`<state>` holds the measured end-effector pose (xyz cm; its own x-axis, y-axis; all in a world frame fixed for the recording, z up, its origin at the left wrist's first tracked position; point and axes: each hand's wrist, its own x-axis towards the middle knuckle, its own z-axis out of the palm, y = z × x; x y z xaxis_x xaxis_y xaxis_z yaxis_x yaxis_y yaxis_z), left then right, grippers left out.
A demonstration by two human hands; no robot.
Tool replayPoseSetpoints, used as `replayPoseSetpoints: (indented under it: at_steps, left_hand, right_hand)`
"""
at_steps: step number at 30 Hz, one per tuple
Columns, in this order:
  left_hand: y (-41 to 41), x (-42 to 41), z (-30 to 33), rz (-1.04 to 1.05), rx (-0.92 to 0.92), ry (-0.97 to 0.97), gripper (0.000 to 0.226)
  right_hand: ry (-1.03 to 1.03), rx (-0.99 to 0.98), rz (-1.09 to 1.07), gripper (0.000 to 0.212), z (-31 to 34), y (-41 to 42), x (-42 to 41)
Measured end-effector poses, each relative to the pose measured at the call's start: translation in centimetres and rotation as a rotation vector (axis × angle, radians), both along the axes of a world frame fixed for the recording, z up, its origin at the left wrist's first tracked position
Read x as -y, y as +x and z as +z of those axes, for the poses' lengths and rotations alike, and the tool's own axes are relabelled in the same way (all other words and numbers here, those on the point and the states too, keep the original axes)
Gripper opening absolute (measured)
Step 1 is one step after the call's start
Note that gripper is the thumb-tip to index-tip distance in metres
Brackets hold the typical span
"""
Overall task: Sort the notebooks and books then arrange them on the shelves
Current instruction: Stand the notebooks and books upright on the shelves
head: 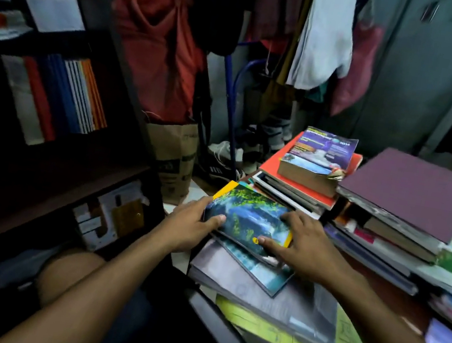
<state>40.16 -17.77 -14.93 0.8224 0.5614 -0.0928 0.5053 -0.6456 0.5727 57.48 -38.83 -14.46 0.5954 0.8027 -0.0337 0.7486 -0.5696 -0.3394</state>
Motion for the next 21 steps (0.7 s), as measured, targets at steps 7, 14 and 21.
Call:
replayPoseSetpoints:
  at_steps: [7, 14, 21]
  left_hand:
    - [1.2, 0.0, -0.5, 0.133, -0.163, 0.097, 0.087]
    - [0.4, 1.7, 0.4, 0.103, -0.044, 0.106, 0.079]
    - [-1.6, 6.4, 1.1, 0.062, -0.088, -0.203, 0.075]
  right_hand:
    - [0.014, -0.047, -0.006, 0.080, 0.2, 0.5, 0.3]
    - [0.011, -0.095, 0.030, 0.080, 0.6, 0.9, 3.2]
    - [0.015, -0.123, -0.126, 0.089, 1.8, 2.8, 9.2]
